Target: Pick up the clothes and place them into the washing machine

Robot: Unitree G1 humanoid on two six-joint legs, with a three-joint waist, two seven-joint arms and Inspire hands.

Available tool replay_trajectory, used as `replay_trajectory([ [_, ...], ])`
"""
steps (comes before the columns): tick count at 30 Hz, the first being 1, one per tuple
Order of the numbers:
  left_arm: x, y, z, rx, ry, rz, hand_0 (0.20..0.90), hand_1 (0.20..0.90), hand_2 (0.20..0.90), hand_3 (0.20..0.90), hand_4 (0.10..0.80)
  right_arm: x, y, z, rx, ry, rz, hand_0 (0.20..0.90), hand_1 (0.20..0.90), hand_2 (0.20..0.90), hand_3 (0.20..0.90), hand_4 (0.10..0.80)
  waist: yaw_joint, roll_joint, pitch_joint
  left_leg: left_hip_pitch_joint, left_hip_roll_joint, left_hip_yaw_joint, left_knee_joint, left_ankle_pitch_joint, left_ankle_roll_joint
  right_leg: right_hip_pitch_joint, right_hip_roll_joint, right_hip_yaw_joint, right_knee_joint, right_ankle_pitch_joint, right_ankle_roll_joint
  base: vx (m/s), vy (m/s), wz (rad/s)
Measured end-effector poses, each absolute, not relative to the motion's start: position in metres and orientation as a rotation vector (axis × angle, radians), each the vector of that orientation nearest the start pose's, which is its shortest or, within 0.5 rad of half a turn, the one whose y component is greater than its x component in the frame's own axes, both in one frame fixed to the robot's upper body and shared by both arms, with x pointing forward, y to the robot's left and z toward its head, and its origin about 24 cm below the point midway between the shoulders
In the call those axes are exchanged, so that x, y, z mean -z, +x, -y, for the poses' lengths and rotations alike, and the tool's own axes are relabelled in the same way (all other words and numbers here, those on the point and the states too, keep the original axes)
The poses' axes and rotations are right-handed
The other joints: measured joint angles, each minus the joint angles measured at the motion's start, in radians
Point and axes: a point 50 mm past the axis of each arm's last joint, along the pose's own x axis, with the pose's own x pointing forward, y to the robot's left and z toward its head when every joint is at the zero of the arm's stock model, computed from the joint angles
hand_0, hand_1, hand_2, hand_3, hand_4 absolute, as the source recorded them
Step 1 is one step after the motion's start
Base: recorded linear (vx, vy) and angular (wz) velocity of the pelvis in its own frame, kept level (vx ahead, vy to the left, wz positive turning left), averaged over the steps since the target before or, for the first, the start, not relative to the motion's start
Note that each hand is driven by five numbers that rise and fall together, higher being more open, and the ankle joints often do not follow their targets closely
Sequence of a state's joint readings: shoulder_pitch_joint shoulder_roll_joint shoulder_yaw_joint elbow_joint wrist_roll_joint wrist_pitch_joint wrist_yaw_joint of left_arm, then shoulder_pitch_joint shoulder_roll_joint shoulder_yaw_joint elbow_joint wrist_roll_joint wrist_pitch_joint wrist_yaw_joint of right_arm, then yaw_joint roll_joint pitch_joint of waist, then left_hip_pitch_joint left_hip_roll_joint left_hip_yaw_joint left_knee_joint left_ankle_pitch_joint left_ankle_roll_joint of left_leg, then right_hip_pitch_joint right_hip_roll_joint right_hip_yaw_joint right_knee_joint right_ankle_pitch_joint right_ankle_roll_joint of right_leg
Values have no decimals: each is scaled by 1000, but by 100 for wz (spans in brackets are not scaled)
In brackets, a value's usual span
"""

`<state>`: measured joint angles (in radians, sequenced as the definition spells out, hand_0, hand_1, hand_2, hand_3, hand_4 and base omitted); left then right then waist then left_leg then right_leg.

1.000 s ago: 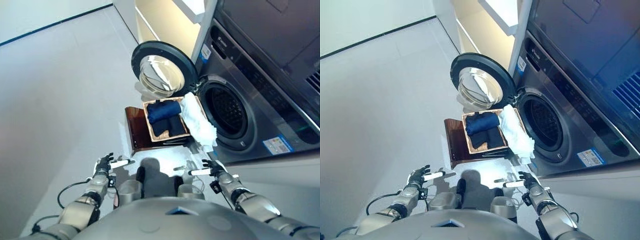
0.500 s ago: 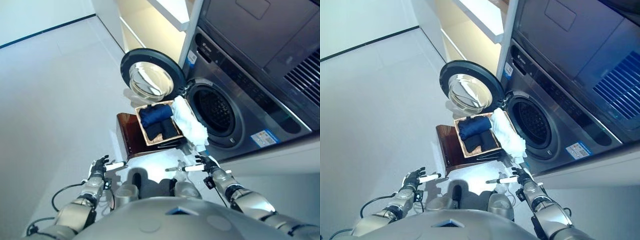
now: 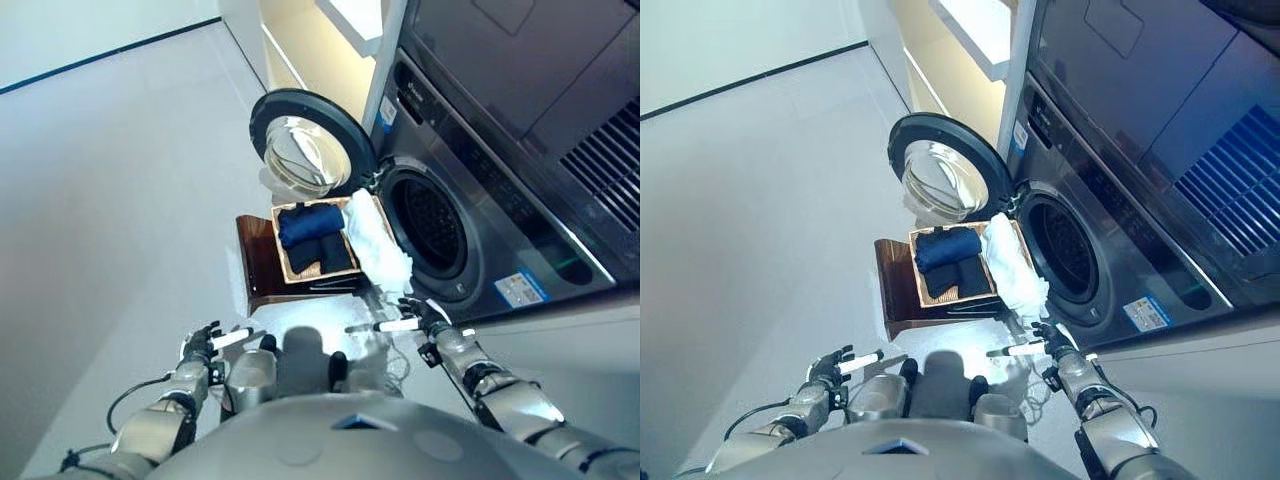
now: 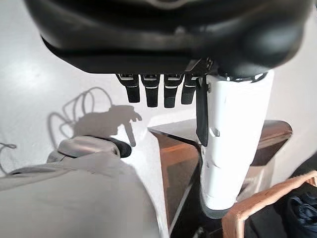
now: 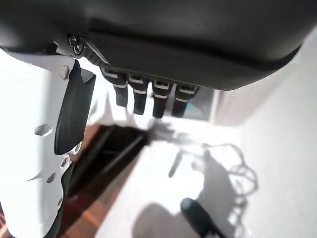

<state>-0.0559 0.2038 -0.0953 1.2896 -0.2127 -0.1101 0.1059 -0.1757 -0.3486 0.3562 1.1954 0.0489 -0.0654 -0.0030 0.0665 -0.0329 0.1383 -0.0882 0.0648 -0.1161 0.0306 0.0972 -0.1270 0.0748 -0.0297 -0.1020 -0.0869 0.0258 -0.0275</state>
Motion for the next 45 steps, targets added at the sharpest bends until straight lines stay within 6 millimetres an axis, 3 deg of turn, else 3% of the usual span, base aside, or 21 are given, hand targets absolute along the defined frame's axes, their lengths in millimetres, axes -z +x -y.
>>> replay_trajectory([
  [1,158,109,-227,-257,127,-1106,900,900,900,900,800,126,173,252,-80,-508,-969,900,900,900,900,800,0,15,-4,-3,22,2,-34,2,1,-14,7,5,2,16,6,98,64,-3],
  [4,162,94,-225,-253,129,-1145,900,900,900,900,800,117,185,255,-88,-528,-911,900,900,900,900,800,-18,48,-16,78,27,15,-113,5,8,-12,16,16,3,14,30,109,86,-15],
  [5,163,92,-224,-251,126,-1149,900,900,900,900,800,113,189,257,-87,-536,-887,900,900,900,900,800,-26,62,-21,89,28,22,-112,-9,40,-14,21,19,3,13,38,86,82,-18],
  [6,161,97,-225,-248,132,-1137,900,900,900,900,800,111,193,257,-88,-546,-870,900,900,900,900,800,-24,58,-16,93,19,36,-110,-28,89,-15,12,36,3,14,54,22,34,-19],
  [10,152,117,-235,-250,165,-1051,900,900,900,900,800,105,205,250,-158,-644,-830,900,900,900,900,800,2,33,-7,89,-26,79,-109,-36,127,-50,-29,79,13,15,96,-132,24,-23],
  [14,135,160,-239,-245,219,-924,900,900,900,900,800,74,251,242,-191,-798,-655,900,900,900,900,800,4,47,59,-51,-41,82,-32,-34,137,-193,-43,89,107,9,109,-229,-3,-5],
  [15,134,163,-237,-242,222,-916,900,900,900,900,800,71,255,243,-187,-807,-644,900,900,900,900,800,6,51,68,-54,-43,82,-32,-31,137,-196,-42,88,110,10,110,-254,-15,10],
  [17,124,185,-234,-229,240,-855,900,900,900,900,800,44,286,241,-165,-878,-536,900,900,900,900,800,6,62,114,-133,-43,82,7,-32,123,-289,-42,86,179,-9,111,-143,-10,3],
  [19,119,198,-231,-225,240,-822,900,900,900,900,800,22,308,241,-134,-908,-475,900,900,900,900,800,2,61,147,-206,-42,74,37,-31,118,-368,-41,87,232,-16,102,-67,2,5],
  [23,115,206,-228,-226,225,-802,900,900,900,900,800,-2,328,245,-80,-935,-408,900,900,900,900,800,9,59,200,-260,-47,70,48,-17,119,-453,-42,87,310,-36,102,-33,6,4],
  [35,115,203,-227,-243,191,-794,900,900,900,900,800,-56,352,287,134,-1024,-354,900,900,900,900,800,11,76,225,-301,-44,77,56,-15,129,-518,-40,104,346,-53,93,21,14,-3],
  [45,117,200,-226,-242,185,-795,900,900,900,900,800,-67,351,300,200,-991,-330,900,900,900,900,800,6,103,211,-234,-43,81,13,-14,132,-454,-43,115,301,-45,102,49,5,-4],
])
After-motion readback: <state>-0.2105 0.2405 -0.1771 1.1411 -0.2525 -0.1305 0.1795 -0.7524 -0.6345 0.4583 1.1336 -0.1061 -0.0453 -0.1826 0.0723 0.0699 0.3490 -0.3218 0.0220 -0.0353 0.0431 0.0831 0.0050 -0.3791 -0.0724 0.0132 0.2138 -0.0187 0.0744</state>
